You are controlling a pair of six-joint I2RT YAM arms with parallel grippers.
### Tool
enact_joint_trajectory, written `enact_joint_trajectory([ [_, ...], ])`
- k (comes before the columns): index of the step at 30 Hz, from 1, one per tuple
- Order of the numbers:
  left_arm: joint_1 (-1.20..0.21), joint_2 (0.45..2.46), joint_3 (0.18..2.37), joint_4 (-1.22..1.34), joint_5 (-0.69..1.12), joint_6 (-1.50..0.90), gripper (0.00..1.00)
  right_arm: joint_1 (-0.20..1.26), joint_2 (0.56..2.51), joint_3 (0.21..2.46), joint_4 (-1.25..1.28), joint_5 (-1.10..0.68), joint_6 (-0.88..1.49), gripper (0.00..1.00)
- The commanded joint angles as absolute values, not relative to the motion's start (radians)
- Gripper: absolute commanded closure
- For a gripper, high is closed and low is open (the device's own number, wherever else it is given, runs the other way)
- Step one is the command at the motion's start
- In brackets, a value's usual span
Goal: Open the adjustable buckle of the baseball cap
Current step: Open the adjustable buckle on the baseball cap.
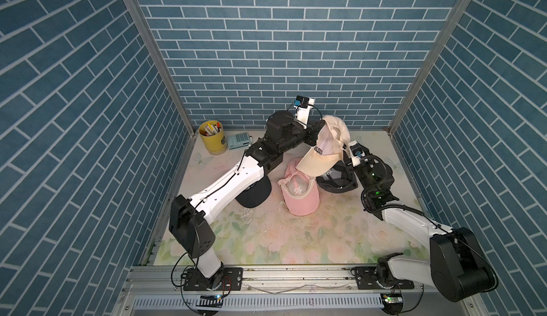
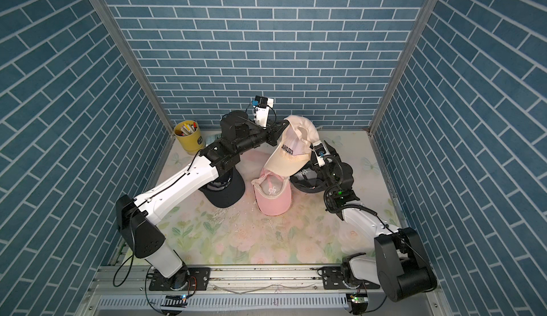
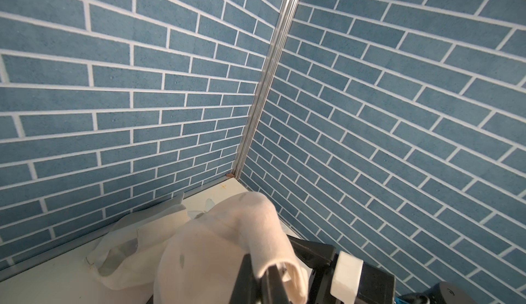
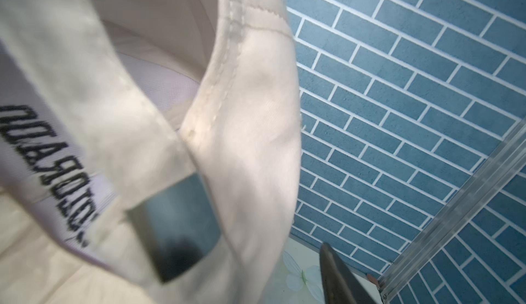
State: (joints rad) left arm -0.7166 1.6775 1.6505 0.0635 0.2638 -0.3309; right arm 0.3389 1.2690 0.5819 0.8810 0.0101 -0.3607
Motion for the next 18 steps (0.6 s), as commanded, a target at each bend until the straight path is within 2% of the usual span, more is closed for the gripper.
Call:
enact_joint_trajectory([
  [1, -0.702, 1.657, 1.666, 0.069, 0.280, -0.345, 1.00, 0.342, 1.267, 0.611, 0.951, 0.054, -0.348, 0.51],
  [7, -0.689, 1.652, 1.653, 0.072, 0.304, -0.354, 1.00, 0.342, 1.246, 0.602, 0.942, 0.116, -0.321, 0.60],
  [18, -0.658, 1.603, 1.547, 0.118, 0.311, -0.394, 1.00, 0.336, 1.221, 0.621, 0.969, 0.185, -0.216, 0.61],
])
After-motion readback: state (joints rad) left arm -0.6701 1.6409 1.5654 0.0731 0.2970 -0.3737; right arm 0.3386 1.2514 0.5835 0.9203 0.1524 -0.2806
